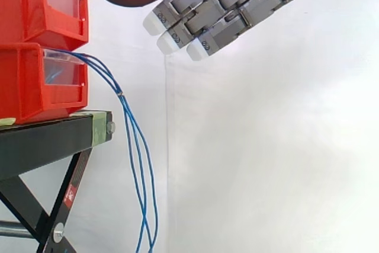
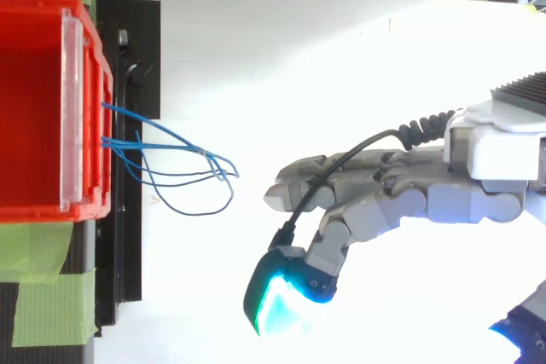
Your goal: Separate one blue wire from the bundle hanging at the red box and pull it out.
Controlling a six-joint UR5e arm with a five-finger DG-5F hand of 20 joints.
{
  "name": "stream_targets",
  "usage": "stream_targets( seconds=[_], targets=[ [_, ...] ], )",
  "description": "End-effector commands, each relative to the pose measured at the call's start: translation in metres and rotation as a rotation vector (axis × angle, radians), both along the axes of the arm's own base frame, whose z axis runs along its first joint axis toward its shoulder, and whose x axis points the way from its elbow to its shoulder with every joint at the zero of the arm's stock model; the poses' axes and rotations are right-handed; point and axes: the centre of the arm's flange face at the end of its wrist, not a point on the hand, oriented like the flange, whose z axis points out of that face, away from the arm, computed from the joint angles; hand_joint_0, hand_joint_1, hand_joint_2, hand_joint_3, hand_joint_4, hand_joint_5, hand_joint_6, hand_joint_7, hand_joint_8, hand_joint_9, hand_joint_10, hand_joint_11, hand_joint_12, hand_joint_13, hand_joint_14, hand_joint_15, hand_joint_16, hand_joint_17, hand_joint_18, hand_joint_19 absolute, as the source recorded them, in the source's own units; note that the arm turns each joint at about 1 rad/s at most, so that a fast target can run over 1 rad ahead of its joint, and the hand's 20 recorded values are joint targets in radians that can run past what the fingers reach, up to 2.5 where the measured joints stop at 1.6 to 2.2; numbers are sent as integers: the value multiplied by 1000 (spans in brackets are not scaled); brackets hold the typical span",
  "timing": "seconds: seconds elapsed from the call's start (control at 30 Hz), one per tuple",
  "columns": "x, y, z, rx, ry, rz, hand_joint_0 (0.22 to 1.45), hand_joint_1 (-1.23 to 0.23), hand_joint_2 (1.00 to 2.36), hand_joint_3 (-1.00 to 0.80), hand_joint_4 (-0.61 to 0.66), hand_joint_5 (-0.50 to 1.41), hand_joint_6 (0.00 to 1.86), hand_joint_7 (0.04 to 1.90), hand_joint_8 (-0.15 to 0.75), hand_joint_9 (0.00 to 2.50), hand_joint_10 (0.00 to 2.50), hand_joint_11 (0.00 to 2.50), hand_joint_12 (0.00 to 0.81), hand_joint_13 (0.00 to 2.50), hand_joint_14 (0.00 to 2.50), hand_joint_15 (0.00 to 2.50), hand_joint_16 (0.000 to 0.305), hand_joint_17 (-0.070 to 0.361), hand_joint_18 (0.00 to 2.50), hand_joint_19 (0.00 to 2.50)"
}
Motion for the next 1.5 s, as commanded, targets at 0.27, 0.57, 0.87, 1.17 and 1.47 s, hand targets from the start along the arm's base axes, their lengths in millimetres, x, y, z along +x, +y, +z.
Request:
stream_targets(
  seconds=[0.27,0.57,0.87,1.17,1.47],
  targets=[
    [0,0,-1,-1,-1,3,418,-383,1000,-500,185,-278,501,680,279,0,0,0,411,0,3,134,75,169,0,64],
    [-3,-1,-36,16,-29,-2,419,-382,1000,-500,186,-278,501,686,277,0,0,0,410,0,3,135,75,169,0,76],
    [-10,-5,-64,21,-27,-13,407,-382,1000,-500,165,-288,501,658,251,0,0,0,417,0,3,133,78,175,0,35],
    [-15,-12,-86,10,-58,-89,378,-317,1000,-500,55,-300,501,644,209,0,0,0,421,0,4,163,82,184,0,61],
    [-17,-28,-99,11,-113,-247,370,-294,1000,-500,7,-300,501,641,195,0,0,0,414,0,4,164,83,186,0,79]
  ],
)
